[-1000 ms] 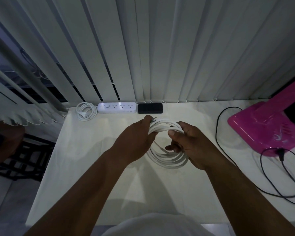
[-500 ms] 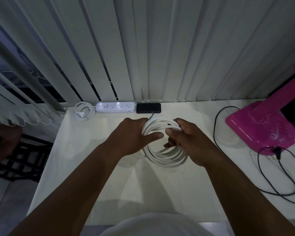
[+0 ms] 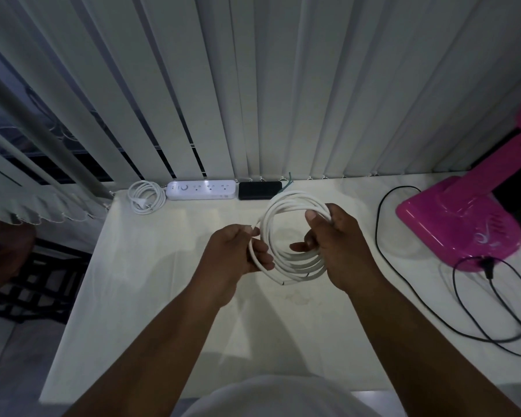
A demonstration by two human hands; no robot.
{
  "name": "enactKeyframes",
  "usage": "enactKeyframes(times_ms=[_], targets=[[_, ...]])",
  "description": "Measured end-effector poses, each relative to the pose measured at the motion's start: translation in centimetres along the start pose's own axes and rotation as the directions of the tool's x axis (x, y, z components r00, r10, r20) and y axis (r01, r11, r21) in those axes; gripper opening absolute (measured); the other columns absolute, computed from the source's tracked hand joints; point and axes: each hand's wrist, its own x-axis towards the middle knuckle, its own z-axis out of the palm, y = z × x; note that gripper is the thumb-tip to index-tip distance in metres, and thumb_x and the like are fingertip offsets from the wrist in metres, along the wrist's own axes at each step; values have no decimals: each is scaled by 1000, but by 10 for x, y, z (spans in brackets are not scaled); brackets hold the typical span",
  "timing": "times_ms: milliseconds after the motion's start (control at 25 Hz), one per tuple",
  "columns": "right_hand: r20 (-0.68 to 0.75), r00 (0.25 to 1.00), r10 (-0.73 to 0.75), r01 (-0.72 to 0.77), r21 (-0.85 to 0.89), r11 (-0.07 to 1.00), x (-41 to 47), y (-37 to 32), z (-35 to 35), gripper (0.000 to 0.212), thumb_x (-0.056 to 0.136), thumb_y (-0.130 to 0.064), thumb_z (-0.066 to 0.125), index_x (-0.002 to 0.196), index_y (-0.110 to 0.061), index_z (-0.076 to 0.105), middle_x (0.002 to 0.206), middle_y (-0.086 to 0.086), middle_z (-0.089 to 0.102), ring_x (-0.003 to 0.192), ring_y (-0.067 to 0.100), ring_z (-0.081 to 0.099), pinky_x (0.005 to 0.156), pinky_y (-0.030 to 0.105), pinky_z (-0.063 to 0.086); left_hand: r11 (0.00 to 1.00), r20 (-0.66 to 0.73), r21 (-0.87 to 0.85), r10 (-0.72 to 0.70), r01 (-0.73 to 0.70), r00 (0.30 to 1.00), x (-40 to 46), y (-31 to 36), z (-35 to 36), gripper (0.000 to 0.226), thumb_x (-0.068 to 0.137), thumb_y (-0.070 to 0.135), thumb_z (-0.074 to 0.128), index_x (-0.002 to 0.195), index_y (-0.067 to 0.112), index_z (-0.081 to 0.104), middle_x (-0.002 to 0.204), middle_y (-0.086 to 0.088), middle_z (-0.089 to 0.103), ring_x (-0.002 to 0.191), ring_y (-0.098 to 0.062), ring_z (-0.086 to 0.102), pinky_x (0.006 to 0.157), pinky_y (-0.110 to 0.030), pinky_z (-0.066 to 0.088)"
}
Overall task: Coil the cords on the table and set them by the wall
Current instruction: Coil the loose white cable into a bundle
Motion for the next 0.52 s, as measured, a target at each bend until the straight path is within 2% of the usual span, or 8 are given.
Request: enactKeyframes(times_ms=[80,160,200,280,320,360,440,520], targets=[[-37,999,22,-22,15,1000,2,5,-1,22,89,-34,58,91,-12,63,56,0,54,50,15,64,74,68,56,994,53,-86,-62,66,997,-2,-1,-3,21,99,13,46,91,-3,57,73,-21,66,65,-35,70,61,-41,58],[-50,997,57,-55,37,998,5,6,-3,26,88,-36,58,91,-10,61,53,0,53,50,20,66,75,69,55,985,146,-134,-90,110,985,-4,-2,-4,21,98,15,49,87,-1,59,81,-23,70,79,-39,71,68,-42,58],[-42,997,71,-68,59,996,6,5,-5,27,88,-35,58,90,-9,60,51,0,51,49,21,66,76,67,56,992,164,-85,-80,95,983,-6,-3,-4,21,96,17,52,85,3,62,82,-18,72,81,-34,71,69,-39,57],[-15,995,94,-91,133,987,6,1,-5,22,90,-32,58,85,-10,60,49,0,48,48,21,62,73,59,59,991,111,129,16,-30,994,-6,-7,-2,17,90,24,62,77,18,70,75,3,70,75,-14,64,68,-30,52],[-3,994,112,-110,190,976,5,-2,-3,20,92,-28,58,82,-12,60,49,0,46,47,19,59,70,54,60,981,84,177,63,-77,994,-5,-7,0,15,86,27,66,72,24,71,72,9,67,71,-8,60,70,-29,49],[8,991,134,-132,249,960,4,-5,-1,21,95,-24,57,78,-13,61,49,-1,44,47,17,54,69,51,60,983,78,155,91,-103,993,-4,-6,2,15,82,25,70,68,24,70,73,8,67,70,-7,60,72,-30,48],[39,982,184,-186,347,919,0,-9,4,27,99,-18,55,73,-14,60,52,0,40,49,15,45,66,47,59,993,99,-20,121,-119,988,-3,-4,6,19,75,16,77,62,19,64,72,-5,68,71,-18,66,74,-36,53],[81,969,233,-245,425,871,-5,-14,9,30,100,-18,54,70,-14,58,54,1,37,50,15,41,64,45,59,985,59,-114,140,-133,988,-1,-3,8,30,66,10,83,71,16,53,71,-13,64,70,-30,67,69,-39,56]])
